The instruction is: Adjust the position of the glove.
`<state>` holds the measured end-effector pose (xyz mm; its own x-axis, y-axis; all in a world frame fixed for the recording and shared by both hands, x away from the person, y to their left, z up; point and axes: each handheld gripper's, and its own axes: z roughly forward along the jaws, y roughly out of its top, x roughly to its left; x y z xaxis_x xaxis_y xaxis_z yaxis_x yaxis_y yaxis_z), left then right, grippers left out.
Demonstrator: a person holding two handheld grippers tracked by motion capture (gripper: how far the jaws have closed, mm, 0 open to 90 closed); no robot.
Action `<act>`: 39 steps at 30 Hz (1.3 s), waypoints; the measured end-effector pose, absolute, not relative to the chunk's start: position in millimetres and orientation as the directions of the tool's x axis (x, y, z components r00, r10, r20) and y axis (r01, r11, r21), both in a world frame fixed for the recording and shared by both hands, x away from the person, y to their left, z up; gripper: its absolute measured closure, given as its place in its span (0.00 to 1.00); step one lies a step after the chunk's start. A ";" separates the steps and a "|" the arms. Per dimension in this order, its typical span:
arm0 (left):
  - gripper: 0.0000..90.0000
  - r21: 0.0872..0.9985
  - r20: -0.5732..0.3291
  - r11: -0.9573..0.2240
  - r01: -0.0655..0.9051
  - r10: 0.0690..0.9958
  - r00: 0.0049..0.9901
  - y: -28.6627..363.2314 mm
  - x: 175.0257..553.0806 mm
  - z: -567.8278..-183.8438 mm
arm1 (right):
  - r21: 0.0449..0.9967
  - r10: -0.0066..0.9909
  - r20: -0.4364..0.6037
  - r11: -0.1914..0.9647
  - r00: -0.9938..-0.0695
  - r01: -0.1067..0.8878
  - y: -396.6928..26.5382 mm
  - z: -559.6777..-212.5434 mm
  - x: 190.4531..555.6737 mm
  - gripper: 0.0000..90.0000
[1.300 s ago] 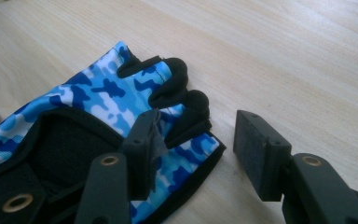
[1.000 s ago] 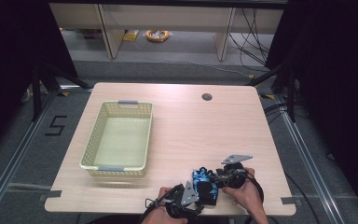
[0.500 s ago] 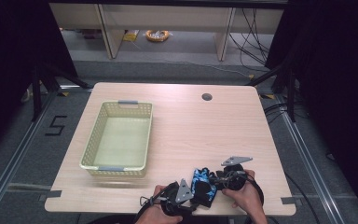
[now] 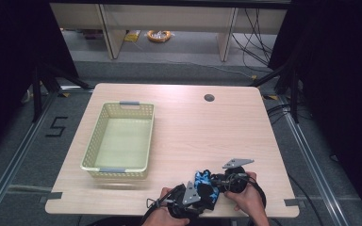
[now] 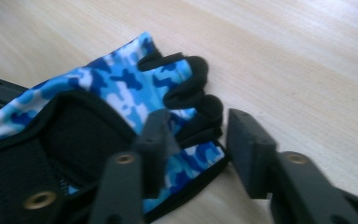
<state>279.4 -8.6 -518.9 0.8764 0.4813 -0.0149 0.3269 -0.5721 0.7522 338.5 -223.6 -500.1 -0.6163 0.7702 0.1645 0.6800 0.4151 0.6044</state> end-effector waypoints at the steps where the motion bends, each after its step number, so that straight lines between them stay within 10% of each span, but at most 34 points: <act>1: 0.52 0.752 -0.015 -0.572 0.327 0.481 0.876 -8.6 279.4 -518.9 | 0.604 0.770 0.164 0.415 -0.616 0.680 -223.6 -500.1 338.5 0.71; 19: 0.30 0.810 -0.026 -0.496 0.312 0.502 0.865 2.1 270.5 -499.6 | 0.586 0.795 0.173 0.391 -0.581 0.710 -224.0 -499.0 332.8 0.80; 31: 0.36 0.709 -0.194 -0.482 0.515 0.569 0.799 4.1 294.8 -506.4 | 0.583 0.772 0.216 0.390 -0.598 0.713 -223.8 -499.9 331.0 0.77; 39: 0.43 0.699 -0.111 -0.549 0.457 0.548 0.829 -2.1 288.9 -511.5 | 0.579 0.799 0.153 0.405 -0.581 0.708 -219.6 -497.2 326.7 0.75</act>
